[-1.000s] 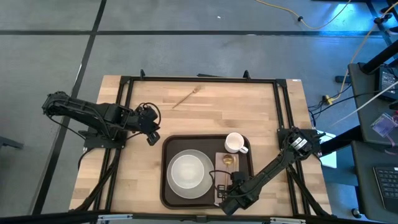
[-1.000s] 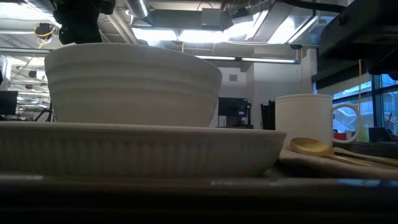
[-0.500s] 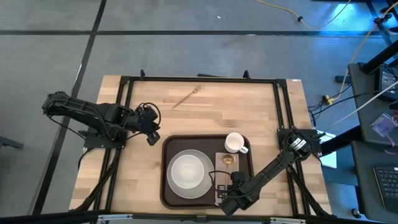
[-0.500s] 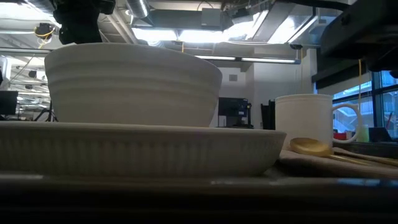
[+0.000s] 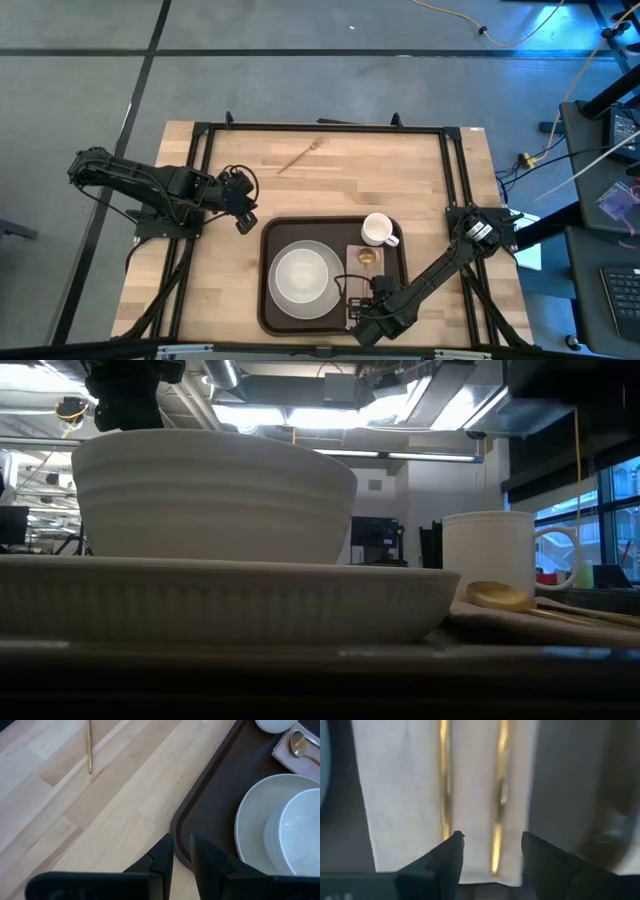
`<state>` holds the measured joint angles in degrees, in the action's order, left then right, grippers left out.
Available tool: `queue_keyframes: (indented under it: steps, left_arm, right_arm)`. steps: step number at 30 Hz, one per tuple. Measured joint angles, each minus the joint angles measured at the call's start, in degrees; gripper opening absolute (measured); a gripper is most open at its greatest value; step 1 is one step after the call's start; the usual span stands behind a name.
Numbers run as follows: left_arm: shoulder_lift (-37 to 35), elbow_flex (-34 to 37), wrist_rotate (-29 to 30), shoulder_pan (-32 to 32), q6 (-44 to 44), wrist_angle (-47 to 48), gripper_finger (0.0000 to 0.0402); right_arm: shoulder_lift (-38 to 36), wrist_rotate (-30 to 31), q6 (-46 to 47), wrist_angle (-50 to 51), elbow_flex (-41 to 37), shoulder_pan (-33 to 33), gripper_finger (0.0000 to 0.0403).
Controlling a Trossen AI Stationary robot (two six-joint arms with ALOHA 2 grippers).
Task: Set up tray
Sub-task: Put the gold fork on the brown napkin to the left of the gold spoon
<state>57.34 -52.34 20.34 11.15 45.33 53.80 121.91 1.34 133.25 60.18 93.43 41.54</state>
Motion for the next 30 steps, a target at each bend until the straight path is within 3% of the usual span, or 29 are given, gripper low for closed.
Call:
queue_keyframes:
  steps: [7,12,15,20,30]
  left_arm:
    - [0.0,0.0,0.0,0.0,0.6,0.0,0.0059]
    - [0.0,0.0,0.0,0.0,0.6,0.0,0.0059]
    - [0.0,0.0,0.0,0.0,0.6,0.0,0.0059]
    - [0.0,0.0,-0.2,0.0,1.4,0.0,0.0059]
    - [0.0,0.0,0.0,0.0,5.9,0.0,0.0059]
  right_arm:
    - [-0.1,0.1,-2.8,19.5,13.2,0.0,0.0202]
    - [-0.2,3.1,-15.1,29.7,25.3,-0.7,0.0202]
    - [-0.3,5.5,-24.2,29.6,30.2,-2.2,0.0202]
    - [-0.2,12.3,-34.7,29.9,31.7,-5.5,0.0202]
    - [-1.4,12.4,-62.3,29.8,31.6,-14.0,0.0202]
